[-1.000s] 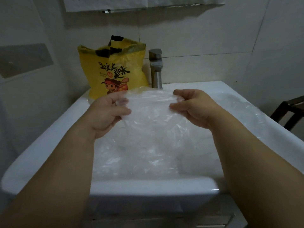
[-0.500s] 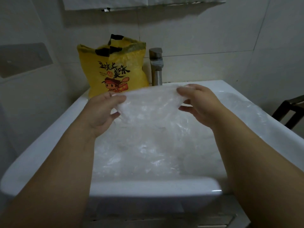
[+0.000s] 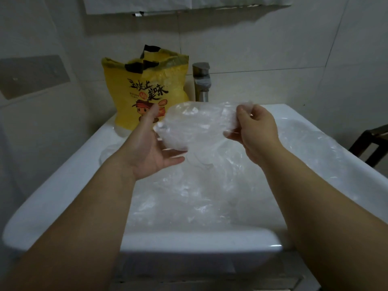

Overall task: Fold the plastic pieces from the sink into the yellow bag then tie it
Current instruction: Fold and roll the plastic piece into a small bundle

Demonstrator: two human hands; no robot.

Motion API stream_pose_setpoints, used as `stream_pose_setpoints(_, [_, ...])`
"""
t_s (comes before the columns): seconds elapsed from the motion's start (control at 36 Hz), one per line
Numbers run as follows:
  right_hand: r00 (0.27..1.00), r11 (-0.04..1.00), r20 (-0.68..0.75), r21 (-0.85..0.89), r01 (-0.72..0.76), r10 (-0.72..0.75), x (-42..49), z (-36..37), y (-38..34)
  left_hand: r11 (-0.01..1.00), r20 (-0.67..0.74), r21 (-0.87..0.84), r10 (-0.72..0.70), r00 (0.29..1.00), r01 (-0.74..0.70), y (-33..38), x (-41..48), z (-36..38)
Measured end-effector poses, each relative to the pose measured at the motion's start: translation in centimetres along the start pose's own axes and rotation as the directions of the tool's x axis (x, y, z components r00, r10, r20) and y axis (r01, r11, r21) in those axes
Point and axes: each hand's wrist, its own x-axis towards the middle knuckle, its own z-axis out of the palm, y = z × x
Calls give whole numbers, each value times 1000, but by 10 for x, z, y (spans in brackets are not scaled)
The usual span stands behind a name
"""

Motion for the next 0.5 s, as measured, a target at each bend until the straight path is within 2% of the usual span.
stream_pose_setpoints(0.06, [1000,1000,-4,-20,22,-22,0,1,1,999,50,32,-31,998,29,-2,-2,3])
stream_pose_setpoints(0.17, [999,998,-7,-39,44,-45,3,0,6,1000,1,-4,-15,1000,15,-5,-3,7])
stream_pose_setpoints(0.33, [995,992,-44,89,-85,89,8,-5,3,985,-14,-90,147,989,-148,0,-4,0])
stream_pose_setpoints(0.39, [989,982,22,121,-145,144,7,-7,2,976,-69,-133,163,984,-171,2,-4,1])
stream_pose_setpoints(0.5, [946,962,262,142,-232,189,2,-10,-4,942,-232,-242,177,956,-233,4,2,-4])
